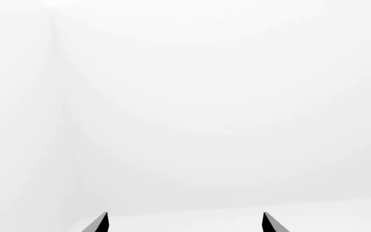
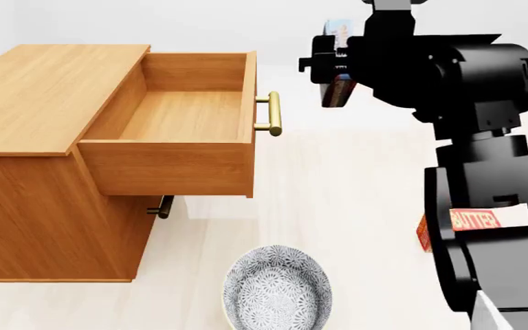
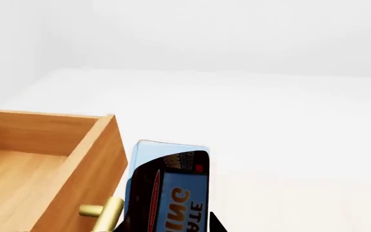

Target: Put the chocolate pudding in the top drawer of the cabinet and close it.

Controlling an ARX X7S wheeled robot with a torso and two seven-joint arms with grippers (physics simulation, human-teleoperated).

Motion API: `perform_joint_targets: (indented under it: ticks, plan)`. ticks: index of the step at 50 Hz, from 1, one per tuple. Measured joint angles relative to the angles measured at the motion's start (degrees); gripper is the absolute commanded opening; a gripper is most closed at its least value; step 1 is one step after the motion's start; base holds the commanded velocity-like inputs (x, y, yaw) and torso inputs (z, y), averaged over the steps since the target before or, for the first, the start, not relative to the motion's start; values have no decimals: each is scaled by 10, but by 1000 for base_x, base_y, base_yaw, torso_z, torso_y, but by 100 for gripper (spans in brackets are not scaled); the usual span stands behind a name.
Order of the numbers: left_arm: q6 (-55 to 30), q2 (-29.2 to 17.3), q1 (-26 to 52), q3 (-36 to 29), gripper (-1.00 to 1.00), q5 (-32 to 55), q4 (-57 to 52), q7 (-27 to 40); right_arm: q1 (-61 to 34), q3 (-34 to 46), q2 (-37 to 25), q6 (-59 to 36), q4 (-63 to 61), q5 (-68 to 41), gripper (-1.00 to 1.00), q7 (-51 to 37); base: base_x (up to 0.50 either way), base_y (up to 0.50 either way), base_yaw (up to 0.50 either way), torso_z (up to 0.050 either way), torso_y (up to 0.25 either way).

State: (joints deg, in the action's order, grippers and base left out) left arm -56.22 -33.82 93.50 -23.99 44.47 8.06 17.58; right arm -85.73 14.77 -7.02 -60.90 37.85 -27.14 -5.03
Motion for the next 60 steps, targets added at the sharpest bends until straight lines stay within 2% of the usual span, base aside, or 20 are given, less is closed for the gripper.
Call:
perform_joint_targets:
  ticks: [14,21,28,40,45,52,60]
  plan:
    - [-10,-12,1,7,100,11,-22,1,-64,22,37,29,40,-2,-100,15,0,0,0,0,0]
    - [-18,-19,4,11,100,17,-32,3,-93,74,53,68,81,-57,-100,10,0,0,0,0,0]
    - [-28,-27,10,14,100,22,-41,4,-125,189,62,131,131,-182,-100,-5,0,0,0,0,0]
    - [-42,-44,20,16,100,26,-52,3,-178,502,68,271,171,-507,-100,-30,0,0,0,0,0]
    - [-46,-53,22,16,100,26,-56,1,-189,602,69,318,169,-609,-100,-35,0,0,0,0,0]
    - [-46,-66,18,15,100,24,-59,-1,-192,684,70,359,160,-688,-100,-44,0,0,0,0,0]
    - [-41,-80,6,16,100,21,-63,-4,-185,728,70,384,147,-729,-100,-54,0,0,0,0,0]
